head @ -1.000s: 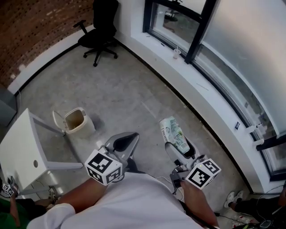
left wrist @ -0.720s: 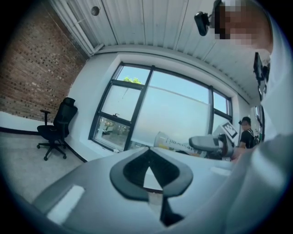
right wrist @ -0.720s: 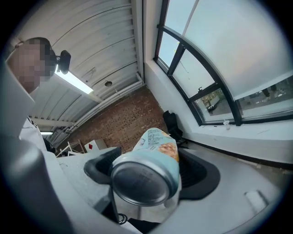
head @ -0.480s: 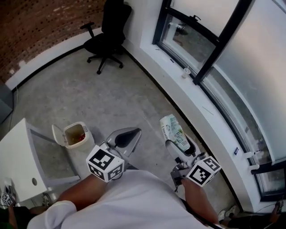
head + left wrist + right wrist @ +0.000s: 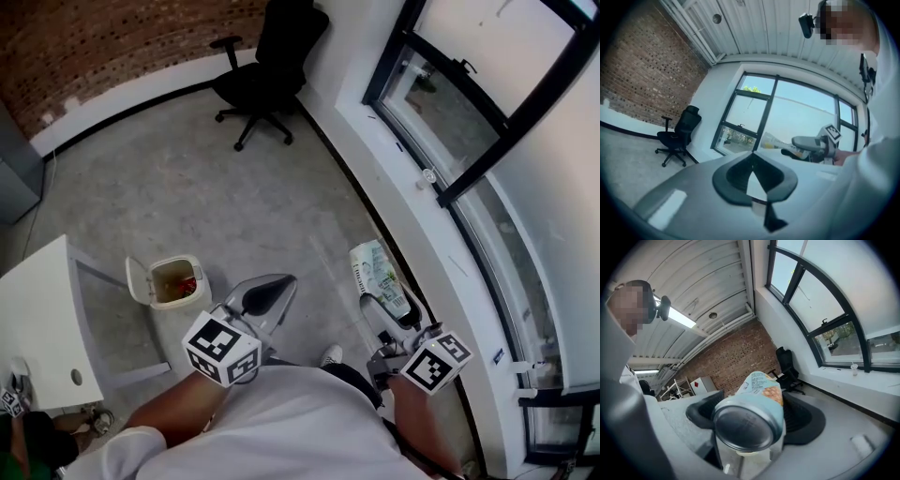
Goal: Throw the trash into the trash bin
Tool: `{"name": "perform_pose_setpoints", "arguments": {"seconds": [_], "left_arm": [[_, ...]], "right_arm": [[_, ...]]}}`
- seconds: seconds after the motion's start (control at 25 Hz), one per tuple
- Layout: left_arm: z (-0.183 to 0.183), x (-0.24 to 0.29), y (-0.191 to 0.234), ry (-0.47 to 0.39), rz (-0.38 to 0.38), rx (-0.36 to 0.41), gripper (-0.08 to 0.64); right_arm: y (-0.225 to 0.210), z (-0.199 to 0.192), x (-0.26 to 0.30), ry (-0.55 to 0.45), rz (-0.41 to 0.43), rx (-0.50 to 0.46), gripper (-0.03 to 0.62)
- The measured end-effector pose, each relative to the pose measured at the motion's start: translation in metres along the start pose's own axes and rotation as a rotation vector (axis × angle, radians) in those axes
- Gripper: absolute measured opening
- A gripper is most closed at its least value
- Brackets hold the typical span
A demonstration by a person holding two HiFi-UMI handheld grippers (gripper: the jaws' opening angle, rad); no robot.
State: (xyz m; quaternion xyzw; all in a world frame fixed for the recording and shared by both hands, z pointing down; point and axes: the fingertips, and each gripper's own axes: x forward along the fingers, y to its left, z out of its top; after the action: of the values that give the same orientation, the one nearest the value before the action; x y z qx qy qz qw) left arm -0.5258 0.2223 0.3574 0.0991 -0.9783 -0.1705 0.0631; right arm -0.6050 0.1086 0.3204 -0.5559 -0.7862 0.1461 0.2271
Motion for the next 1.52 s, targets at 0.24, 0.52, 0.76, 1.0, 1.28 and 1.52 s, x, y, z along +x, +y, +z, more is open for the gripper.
{"name": "perform_pose_setpoints", "arguments": {"seconds": [0.24, 0.52, 0.76, 1.0, 1.28, 1.52], "left_arm": [[-0.007, -0.002, 0.028, -0.005, 0.085, -0.046, 0.008], [0.004, 0.013, 0.057, -0.041, 0.211, -0.051, 0.008], [0.020, 0.044, 0.084, -0.079, 0.344, -0.060, 0.008], [0.027, 0.085, 0.107, -0.108, 0.448, -0.093, 0.008], [0.042, 0.141, 0.128, -0.141, 0.507, -0.071, 0.008], [0.049, 0.166, 0.146, -0.129, 0.561, -0.059, 0.008]], "right_arm": [[-0.007, -0.011, 0.036, 0.069, 0.064, 0.019, 0.383], [-0.023, -0.001, 0.083, 0.135, 0.193, 0.002, 0.383], [-0.048, 0.024, 0.136, 0.198, 0.324, -0.014, 0.383], [-0.081, 0.050, 0.173, 0.252, 0.431, -0.055, 0.383], [-0.121, 0.077, 0.207, 0.265, 0.512, -0.069, 0.383], [-0.134, 0.083, 0.244, 0.298, 0.578, -0.050, 0.383]]}}
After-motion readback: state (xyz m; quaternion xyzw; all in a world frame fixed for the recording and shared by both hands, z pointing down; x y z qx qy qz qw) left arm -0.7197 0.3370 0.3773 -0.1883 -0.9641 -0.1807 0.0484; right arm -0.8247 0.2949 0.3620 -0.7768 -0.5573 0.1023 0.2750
